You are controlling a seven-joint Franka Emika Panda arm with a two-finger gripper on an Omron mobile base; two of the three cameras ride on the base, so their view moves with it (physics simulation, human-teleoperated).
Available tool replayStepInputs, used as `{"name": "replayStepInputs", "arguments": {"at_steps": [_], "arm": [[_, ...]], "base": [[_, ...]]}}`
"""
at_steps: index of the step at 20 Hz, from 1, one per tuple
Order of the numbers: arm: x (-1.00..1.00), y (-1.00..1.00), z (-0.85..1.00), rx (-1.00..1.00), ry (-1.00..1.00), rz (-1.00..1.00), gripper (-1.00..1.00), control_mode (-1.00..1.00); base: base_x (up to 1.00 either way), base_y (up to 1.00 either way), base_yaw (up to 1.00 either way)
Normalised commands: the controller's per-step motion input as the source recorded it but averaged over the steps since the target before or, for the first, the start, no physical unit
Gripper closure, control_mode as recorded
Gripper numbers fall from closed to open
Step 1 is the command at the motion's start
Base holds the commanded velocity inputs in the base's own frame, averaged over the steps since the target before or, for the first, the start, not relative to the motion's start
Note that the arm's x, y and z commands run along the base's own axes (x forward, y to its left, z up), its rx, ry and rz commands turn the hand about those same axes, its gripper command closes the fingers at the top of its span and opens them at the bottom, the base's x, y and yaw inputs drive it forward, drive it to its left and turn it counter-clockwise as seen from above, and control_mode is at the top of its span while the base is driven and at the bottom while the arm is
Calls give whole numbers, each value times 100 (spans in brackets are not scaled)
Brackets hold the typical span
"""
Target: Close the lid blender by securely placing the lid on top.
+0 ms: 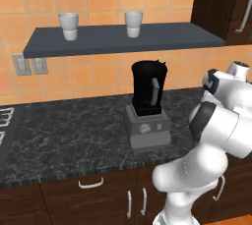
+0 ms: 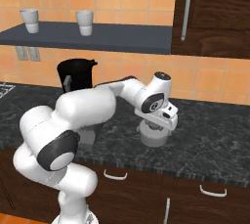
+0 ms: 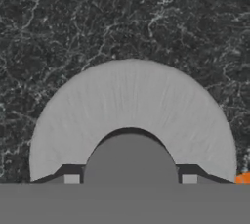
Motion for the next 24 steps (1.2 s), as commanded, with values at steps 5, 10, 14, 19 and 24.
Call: {"name": "replayStepInputs", "arguments": {"at_steps": [5,10,14,19,24], "arm": [[-52,65,100,0,-10,0,100,-100],[-33,59,100,0,-9,0,100,-100],[-24,56,100,-2,-8,0,100,-100],[-2,59,100,-6,-7,0,100,-100],[-1,51,100,-6,-8,0,100,-100]], "base": [[0,0,0],[0,0,0],[0,0,0],[0,0,0],[0,0,0]]}}
